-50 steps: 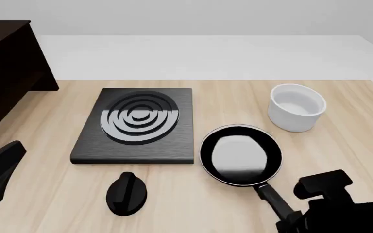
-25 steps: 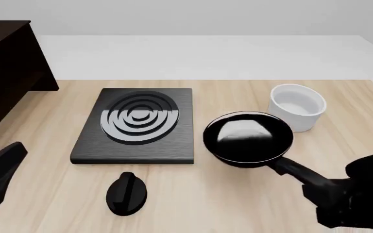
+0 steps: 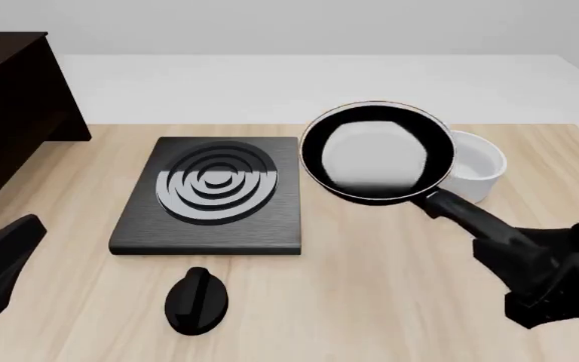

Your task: Put the frying pan on the cabinet shelf.

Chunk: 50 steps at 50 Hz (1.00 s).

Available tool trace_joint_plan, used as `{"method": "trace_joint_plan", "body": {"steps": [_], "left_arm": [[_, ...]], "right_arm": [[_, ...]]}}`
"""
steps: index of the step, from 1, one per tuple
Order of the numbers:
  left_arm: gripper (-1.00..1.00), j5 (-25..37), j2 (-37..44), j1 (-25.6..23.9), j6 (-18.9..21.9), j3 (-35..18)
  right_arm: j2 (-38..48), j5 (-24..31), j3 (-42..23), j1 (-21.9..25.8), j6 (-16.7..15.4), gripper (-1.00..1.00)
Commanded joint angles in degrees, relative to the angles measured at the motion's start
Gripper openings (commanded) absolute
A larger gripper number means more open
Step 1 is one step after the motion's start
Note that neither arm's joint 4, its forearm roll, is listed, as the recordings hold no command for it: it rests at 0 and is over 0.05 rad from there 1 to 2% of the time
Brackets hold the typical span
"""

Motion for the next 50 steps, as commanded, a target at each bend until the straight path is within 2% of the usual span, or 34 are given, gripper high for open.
{"method": "trace_joint_plan", "body": {"steps": [1,6,8,11,20,22,24,26,31,38,39,50], "left_arm": [[1.00,-1.00,2.51,-1.96,-5.33,-3.07],[1.00,-1.98,4.03,-4.31,-9.27,-4.48],[1.00,-2.49,4.60,-3.73,-12.51,-5.02],[1.00,-3.06,5.48,-5.48,-16.05,-5.51],[1.00,-4.42,8.89,-7.31,-23.02,-8.49],[1.00,-4.93,10.88,-8.48,-27.28,-7.57],[1.00,-5.28,10.67,-10.79,-27.94,-8.68],[1.00,-5.76,11.02,-11.16,-31.72,-8.22],[1.00,-7.19,12.75,-14.39,-36.59,-8.05],[1.00,-9.28,14.40,-14.43,-39.77,-7.36],[1.00,-10.23,14.60,-14.90,-41.79,-6.30],[1.00,-14.73,15.84,-20.29,-47.17,-4.47]], "right_arm": [[4.98,-4.27,-8.24,2.22,-0.73,-1.00],[8.75,-5.54,-12.05,3.77,-1.10,-1.00],[10.82,-5.98,-13.83,4.65,-1.27,-1.00],[13.70,-6.75,-16.09,5.72,-1.38,-1.00],[21.01,-9.16,-21.17,8.91,-1.99,-1.00],[22.14,-9.46,-22.37,9.46,-2.20,-1.00],[23.56,-9.61,-23.73,10.02,-2.29,-1.00],[24.57,-10.12,-24.42,10.48,-2.54,-1.00],[27.37,-10.64,-27.51,12.27,-2.49,-1.00],[30.39,-11.31,-31.21,14.26,-2.38,-1.00],[31.07,-11.40,-31.92,14.76,-2.29,-1.00],[34.42,-13.26,-34.42,17.46,-2.41,-1.00]]}}
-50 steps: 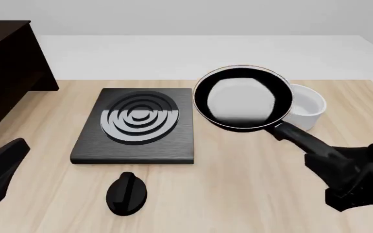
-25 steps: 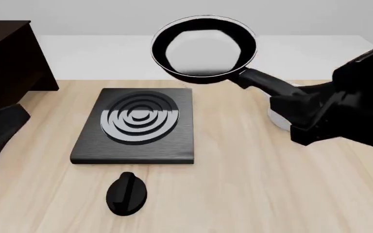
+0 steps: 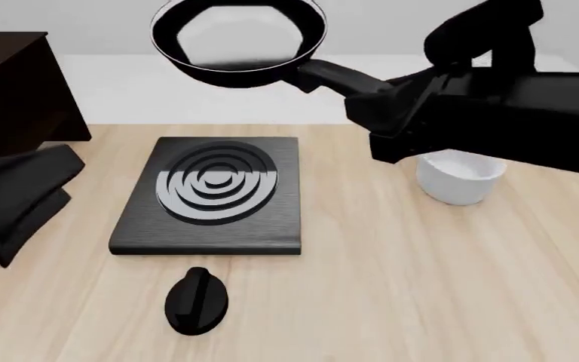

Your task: Put the frying pan on the cabinet shelf.

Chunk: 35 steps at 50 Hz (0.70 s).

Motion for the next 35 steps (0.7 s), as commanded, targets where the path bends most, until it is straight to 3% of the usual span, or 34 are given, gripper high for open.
{"method": "trace_joint_plan", "body": {"steps": [1,14,35], "left_arm": [[1.00,-4.34,2.24,-4.24,-6.53,1.79],[1.00,-7.90,5.31,-7.35,-9.00,2.00],[1.00,-10.93,7.35,-7.95,-11.02,1.78]], "right_arm": [[3.43,-2.36,-4.87,3.30,0.00,-1.00],[4.94,-4.15,-4.76,5.19,0.32,-1.00],[9.73,-7.72,-5.99,10.40,0.87,-1.00]]}}
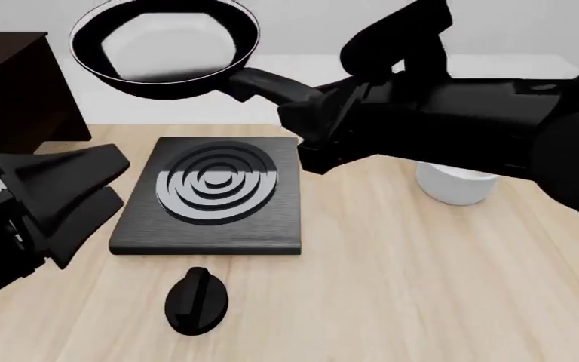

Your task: Put the frying pan on the cabinet shelf.

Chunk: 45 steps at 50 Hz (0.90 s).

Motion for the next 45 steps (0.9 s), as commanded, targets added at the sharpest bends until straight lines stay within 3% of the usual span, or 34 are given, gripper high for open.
{"method": "trace_joint_plan", "body": {"steps": [1,10,12,23,25,45], "left_arm": [[1.00,-1.24,0.32,-0.25,-1.59,0.26],[1.00,-2.12,-0.19,-0.11,-3.19,1.11],[1.00,-1.52,-0.47,-0.03,-2.74,0.55],[1.00,-1.72,-1.64,1.44,-4.76,1.35],[1.00,-1.93,-1.57,1.13,-4.54,1.58],[1.00,-3.76,-0.99,1.49,-6.22,3.17]], "right_arm": [[2.01,-2.55,-2.71,3.37,0.39,-1.00],[4.40,-4.62,-2.83,6.79,0.81,-1.00],[5.70,-4.10,-3.32,7.37,2.60,-1.00],[8.44,-6.15,-3.51,10.31,1.96,-1.00],[8.83,-6.60,-3.76,11.77,3.18,-1.00],[10.71,-9.04,-3.65,14.11,2.99,-1.00]]}}
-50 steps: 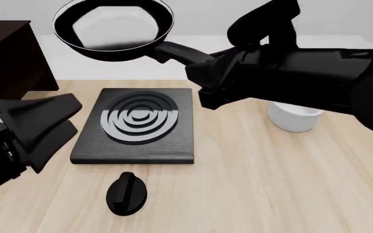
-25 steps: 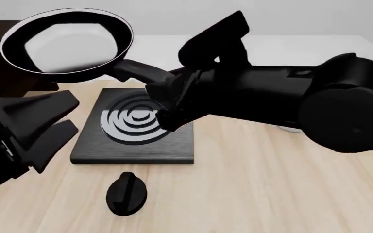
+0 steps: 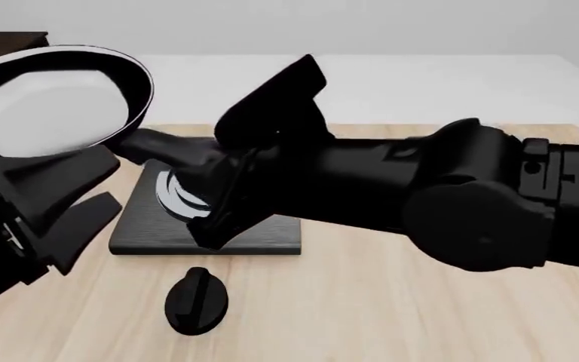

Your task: Put the frying pan on the cabinet shelf.

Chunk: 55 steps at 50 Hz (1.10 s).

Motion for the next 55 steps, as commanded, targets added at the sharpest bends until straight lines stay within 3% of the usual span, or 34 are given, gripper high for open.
{"method": "trace_joint_plan", "body": {"steps": [1,55], "left_arm": [[1.00,-0.77,0.14,0.28,-0.81,0.69],[1.00,-3.57,1.53,1.35,-1.89,2.53]], "right_arm": [[0.28,-1.74,-1.63,1.76,0.46,-1.00],[0.78,-4.36,-0.80,8.63,2.61,-1.00]]}}
